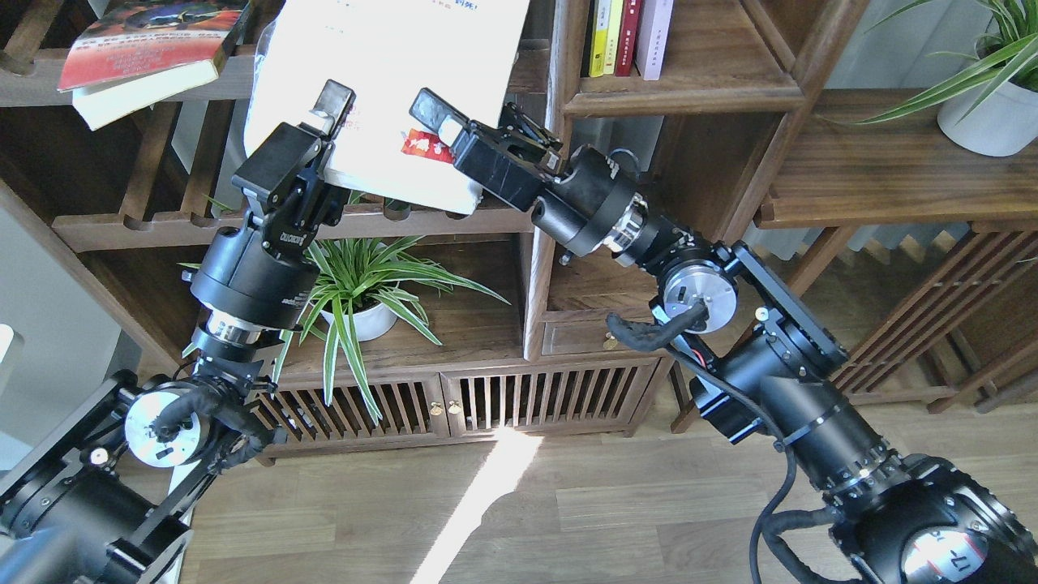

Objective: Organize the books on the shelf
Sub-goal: 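Grasp the white book's edge with the right gripper beside the left gripper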

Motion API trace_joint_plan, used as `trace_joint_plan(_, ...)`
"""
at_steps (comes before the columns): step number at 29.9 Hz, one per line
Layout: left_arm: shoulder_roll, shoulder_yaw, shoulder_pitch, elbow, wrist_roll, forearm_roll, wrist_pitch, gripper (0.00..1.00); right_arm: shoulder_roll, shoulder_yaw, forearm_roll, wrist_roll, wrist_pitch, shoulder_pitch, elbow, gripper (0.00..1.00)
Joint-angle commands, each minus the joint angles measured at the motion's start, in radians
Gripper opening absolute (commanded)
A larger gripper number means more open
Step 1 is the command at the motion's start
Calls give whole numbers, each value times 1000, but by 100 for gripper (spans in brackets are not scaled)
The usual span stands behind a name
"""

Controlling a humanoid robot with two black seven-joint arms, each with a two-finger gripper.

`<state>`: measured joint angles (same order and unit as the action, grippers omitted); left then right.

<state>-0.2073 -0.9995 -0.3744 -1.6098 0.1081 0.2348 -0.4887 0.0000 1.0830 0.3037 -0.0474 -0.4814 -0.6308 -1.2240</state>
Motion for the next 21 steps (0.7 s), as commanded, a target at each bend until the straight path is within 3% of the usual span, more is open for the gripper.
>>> trace_joint_plan(1, 0, 4, 0, 1, 1, 0, 0, 2, 0, 3, -8, 0, 3, -15, 12, 100)
trace_joint_plan(7, 2, 6, 2, 5, -1, 0, 0, 3, 0, 5, -8, 0, 7, -29, 23, 95)
trace_joint_plan(11, 3, 6, 2, 7, -1, 0, 0, 3, 0, 11, -11, 3, 4, -29, 23, 73)
trace_joint_plan(15, 2, 6, 2, 7, -1, 0, 0, 3, 0, 9, -12, 1, 1, -21, 23, 68)
trace_joint_plan(18, 2, 6, 3, 7, -1, 0, 0, 4, 0, 9, -15, 1, -6, -20, 23, 55)
trace_joint_plan(21, 2, 6, 3, 8, -1, 0, 0, 5, 0, 9, -15, 1, -7, -23, 23, 54)
